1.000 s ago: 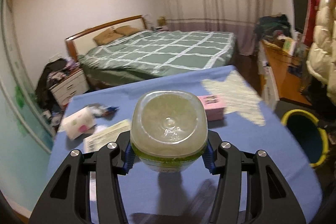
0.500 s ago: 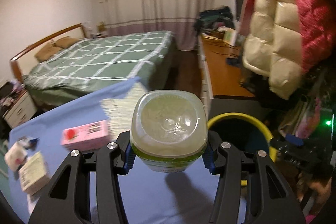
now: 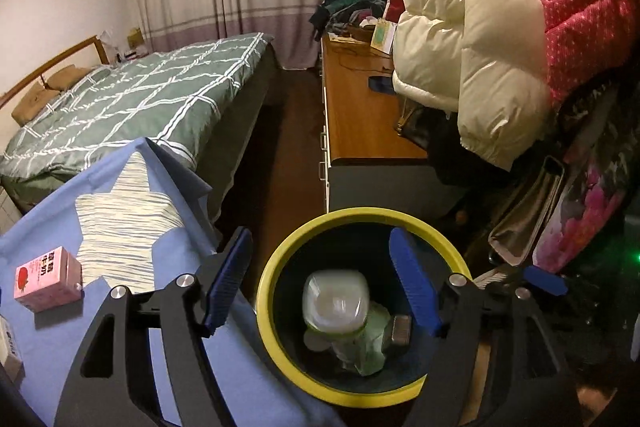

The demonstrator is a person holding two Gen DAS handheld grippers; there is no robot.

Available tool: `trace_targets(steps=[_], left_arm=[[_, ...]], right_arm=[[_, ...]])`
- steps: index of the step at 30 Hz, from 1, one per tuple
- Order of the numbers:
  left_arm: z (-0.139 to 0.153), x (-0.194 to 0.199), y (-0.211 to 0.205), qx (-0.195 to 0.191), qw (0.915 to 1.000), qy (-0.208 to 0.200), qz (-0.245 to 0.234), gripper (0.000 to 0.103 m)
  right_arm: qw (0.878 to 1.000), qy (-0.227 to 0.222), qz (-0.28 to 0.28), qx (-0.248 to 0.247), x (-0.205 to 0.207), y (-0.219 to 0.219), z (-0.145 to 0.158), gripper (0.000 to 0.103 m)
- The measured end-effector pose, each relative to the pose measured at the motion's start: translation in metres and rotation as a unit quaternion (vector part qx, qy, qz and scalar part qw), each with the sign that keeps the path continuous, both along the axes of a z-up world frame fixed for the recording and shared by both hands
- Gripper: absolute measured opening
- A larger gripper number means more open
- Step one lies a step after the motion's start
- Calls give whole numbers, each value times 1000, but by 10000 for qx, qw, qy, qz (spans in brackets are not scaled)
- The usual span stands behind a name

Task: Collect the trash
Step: 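Carry the coconut-water bottle over the bin and open the left gripper, then move the right gripper toward the pink strawberry milk carton on the table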

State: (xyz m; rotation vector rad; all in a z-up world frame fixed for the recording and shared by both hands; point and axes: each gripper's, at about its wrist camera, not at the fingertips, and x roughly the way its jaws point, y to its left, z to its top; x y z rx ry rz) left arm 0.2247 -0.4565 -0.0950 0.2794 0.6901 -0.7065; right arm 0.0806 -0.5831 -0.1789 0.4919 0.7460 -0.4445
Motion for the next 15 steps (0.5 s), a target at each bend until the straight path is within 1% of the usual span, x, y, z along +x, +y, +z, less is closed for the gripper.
trace_targets(steps=[2,5,8,12,13,15], left_arm=[[3,0,6,-14,10000,-43,55,72],[13,-1,30,-96,9996,-152,201,74],[22,-2,64,-155,9989,-238,375,77],[28,0,121,-191,9963,-380,747,80],[30,2,145,-196,9944,-426,942,81],[32,5,178,-213,9914,-470,1202,82]], right_arm=[[10000,12,-16,22,0,-2,-2,72],[10000,21,33,44,3,-1,-3,72],[9999,21,146,25,11,6,-1,72],[9992,20,401,-30,28,29,4,72],[9989,23,470,-43,33,35,5,72],[9976,35,687,-83,49,54,9,72]])
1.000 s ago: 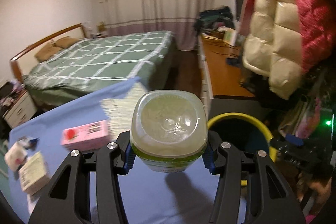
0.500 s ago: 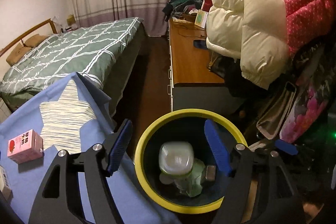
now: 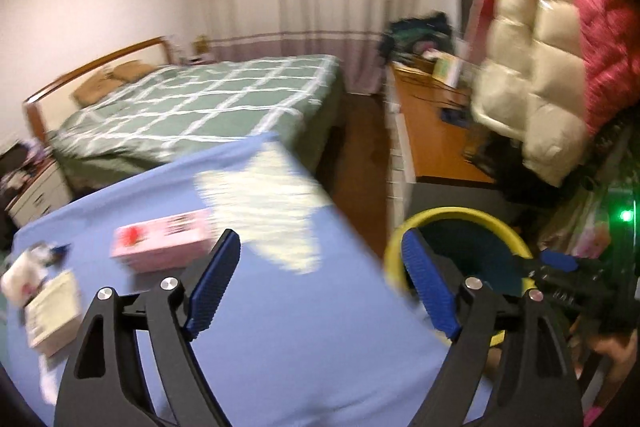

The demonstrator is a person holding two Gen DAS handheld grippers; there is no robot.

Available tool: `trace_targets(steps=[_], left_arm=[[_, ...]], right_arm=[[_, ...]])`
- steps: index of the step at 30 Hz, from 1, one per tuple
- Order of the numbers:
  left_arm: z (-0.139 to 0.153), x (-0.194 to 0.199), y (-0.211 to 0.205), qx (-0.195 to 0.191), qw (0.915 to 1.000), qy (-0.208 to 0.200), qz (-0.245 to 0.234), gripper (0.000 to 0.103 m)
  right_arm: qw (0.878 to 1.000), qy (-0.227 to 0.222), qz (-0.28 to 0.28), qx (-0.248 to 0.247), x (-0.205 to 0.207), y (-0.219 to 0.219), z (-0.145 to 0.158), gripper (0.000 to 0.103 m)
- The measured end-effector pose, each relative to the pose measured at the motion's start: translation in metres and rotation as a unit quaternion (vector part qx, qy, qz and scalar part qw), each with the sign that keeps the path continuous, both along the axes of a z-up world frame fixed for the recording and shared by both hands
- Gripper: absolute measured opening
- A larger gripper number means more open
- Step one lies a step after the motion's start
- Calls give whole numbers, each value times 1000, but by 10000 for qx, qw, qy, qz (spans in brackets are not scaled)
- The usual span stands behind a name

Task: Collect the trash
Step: 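Move the right gripper toward the pink strawberry milk carton on the table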

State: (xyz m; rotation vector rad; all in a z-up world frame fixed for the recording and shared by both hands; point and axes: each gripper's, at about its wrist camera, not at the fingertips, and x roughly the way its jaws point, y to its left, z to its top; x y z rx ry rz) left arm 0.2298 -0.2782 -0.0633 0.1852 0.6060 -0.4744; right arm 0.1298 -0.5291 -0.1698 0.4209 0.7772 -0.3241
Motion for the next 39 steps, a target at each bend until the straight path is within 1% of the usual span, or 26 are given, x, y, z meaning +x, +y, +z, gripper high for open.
trace_targets(steps=[3,4,6,9,11,13,14,15,16,17,18,19,21,23,26,28,29,30,31,33,35,36,38,39], left_arm=[[2,7,65,-63,9984,-65,560,84],[3,10,94,-69,9965,-101,831,84],[2,13,128,-49,9931,-160,1164,85],[-3,20,191,-5,9839,-254,1767,86],[-7,24,224,16,9777,-293,2080,86],[-13,28,253,31,9711,-347,2360,86],[-16,30,267,42,9677,-397,2491,86],[-18,31,276,53,9651,-433,2582,86],[-22,35,290,69,9601,-451,2760,86],[-25,36,297,17,9589,-416,2808,86],[-27,39,307,-131,9585,-340,2826,86],[-28,41,312,-231,9583,-285,2835,86],[-30,42,316,-284,9588,-263,2815,86],[-29,39,319,-318,9590,-328,2797,86],[-26,33,312,-286,9549,-498,2912,88],[-24,33,306,-305,9527,-509,2980,88],[-23,32,306,-330,9518,-494,3010,88],[-23,31,307,-336,9509,-485,3037,88],[-23,31,307,-324,9500,-486,3068,88],[-23,30,307,-287,9481,-521,3125,88],[-24,29,308,-279,9463,-547,3174,88],[-24,30,308,-290,9460,-544,3183,88],[-26,30,307,-270,9468,-546,3161,88],[-25,30,305,-249,9473,-542,3148,88]], right_arm=[[9993,6,371,-73,26,33,9,72],[9984,-2,550,-101,39,47,14,72],[9967,-33,800,-142,56,70,21,72],[9925,-118,1206,-187,85,113,36,72],[9888,-178,1466,-221,102,140,44,72],[9845,-174,1700,-403,127,173,49,72],[9835,-139,1737,-494,136,182,49,72],[9824,-29,1724,-721,155,195,46,72],[9822,23,1695,-806,164,201,44,72],[9821,137,1622,-951,177,208,40,72],[9818,274,1568,-1034,194,215,33,72],[9814,408,1533,-1077,206,218,26,72],[9804,535,1529,-1124,219,226,20,72],[9781,588,1645,-1133,226,236,15,72],[9733,403,1986,-1075,215,242,18,72],[9613,122,2532,-1079,207,257,20,72],[9497,-31,2938,-1080,200,271,22,72],[9428,-51,3165,-1048,198,278,20,72],[9320,-66,3482,-1003,194,287,19,72],[9240,-127,3660,-1098,192,295,21,72],[9260,-220,3597,-1124,190,292,23,72],[9292,-367,3535,-1018,193,285,25,72],[9345,-506,3417,-864,202,277,25,78],[9349,-482,3410,-860,204,277,24,79]])
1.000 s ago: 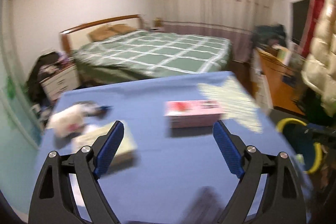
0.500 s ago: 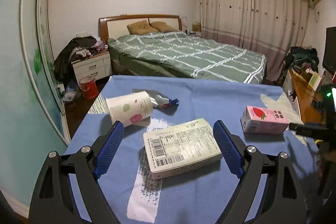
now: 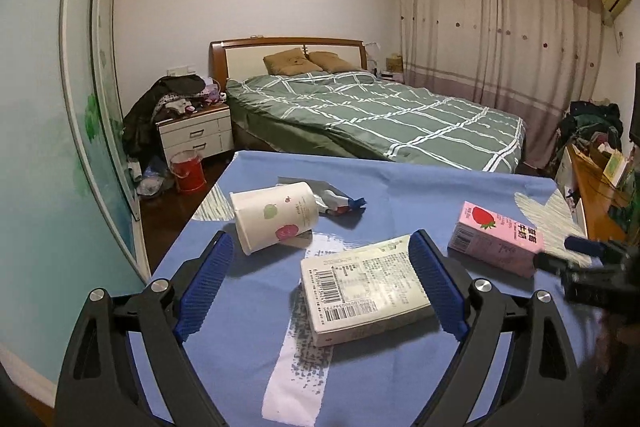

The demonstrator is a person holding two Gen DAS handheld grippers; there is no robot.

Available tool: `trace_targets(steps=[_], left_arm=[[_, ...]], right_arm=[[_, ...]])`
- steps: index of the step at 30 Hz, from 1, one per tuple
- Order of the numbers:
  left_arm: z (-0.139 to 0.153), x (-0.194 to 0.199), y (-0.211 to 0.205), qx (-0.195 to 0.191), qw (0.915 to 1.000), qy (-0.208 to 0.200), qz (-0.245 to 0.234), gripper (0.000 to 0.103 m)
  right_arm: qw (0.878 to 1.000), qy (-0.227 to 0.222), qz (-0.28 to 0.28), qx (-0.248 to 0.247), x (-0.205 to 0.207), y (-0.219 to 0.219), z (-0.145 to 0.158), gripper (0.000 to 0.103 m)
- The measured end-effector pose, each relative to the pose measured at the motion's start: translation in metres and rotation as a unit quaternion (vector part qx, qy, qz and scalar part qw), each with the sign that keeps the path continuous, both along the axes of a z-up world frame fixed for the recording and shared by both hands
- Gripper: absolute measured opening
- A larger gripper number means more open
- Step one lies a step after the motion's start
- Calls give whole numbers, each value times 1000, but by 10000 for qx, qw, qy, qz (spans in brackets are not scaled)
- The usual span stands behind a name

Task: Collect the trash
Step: 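Move the right gripper toward the pink strawberry milk carton on the table, then close the right gripper around the pink milk carton and lift it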

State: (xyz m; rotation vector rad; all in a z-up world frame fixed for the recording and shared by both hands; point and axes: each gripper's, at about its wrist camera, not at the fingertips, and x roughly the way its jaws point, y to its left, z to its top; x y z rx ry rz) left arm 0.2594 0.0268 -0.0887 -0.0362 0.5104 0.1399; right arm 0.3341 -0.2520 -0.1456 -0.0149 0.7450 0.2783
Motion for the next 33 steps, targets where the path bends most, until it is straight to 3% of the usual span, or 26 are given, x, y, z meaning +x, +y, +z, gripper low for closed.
trace_targets(steps=[8,15,19,23,26,33], left_arm=[[-3,1,-5,-44,9999,39,-148,88],[-4,2,-9,-82,9994,3,-323,88],[-7,4,-11,-70,9994,61,-339,88],[-8,5,-10,-42,9995,71,-305,88],[-10,7,-9,-46,9996,82,-278,88],[-15,11,-10,-98,9991,207,-364,88]], right_arm=[[9981,220,547,-156,42,28,1,85],[9950,301,948,28,31,35,0,85],[9924,310,1180,-165,17,51,-4,73],[9937,477,976,-279,23,60,-14,65],[9944,506,903,-210,24,61,-14,50],[9982,364,464,63,21,54,-9,49]])
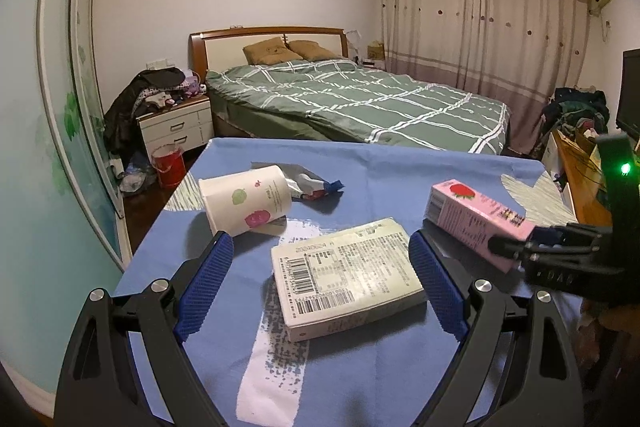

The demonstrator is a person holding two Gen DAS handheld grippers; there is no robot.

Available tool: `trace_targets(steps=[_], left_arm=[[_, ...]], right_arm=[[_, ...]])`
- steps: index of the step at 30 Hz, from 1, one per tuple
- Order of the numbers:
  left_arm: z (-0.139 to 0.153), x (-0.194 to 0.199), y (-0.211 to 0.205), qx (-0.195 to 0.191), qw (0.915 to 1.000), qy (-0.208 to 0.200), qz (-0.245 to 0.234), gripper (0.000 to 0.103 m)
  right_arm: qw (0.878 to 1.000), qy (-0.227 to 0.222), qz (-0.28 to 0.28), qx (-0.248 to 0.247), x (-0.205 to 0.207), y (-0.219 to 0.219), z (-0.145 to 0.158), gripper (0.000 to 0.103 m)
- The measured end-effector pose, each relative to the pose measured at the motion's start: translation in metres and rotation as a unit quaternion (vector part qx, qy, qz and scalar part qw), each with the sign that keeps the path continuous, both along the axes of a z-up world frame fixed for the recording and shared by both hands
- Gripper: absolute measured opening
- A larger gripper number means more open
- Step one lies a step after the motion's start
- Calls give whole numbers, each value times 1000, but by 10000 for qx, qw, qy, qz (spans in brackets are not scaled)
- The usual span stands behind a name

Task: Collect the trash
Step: 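Close the right gripper around the pink milk carton and lift it, then carry the pink carton over the bin and open the right gripper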

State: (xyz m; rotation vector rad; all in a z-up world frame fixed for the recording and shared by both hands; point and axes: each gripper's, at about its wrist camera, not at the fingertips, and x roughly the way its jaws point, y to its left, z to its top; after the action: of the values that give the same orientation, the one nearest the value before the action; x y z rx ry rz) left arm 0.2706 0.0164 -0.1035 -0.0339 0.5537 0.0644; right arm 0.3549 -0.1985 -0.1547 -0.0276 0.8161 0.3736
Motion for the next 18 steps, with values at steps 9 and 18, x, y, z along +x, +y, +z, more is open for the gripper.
trace_targets(steps=[9,18], left_arm=[[1,-2,-2,-76,9999,-49,-122,88],[3,-5,-4,-62,9998,-65,-179,88]], right_arm=[[9989,-155,-352,264,-19,-12,27,49],[9823,-398,-1765,486,-77,-79,44,49]])
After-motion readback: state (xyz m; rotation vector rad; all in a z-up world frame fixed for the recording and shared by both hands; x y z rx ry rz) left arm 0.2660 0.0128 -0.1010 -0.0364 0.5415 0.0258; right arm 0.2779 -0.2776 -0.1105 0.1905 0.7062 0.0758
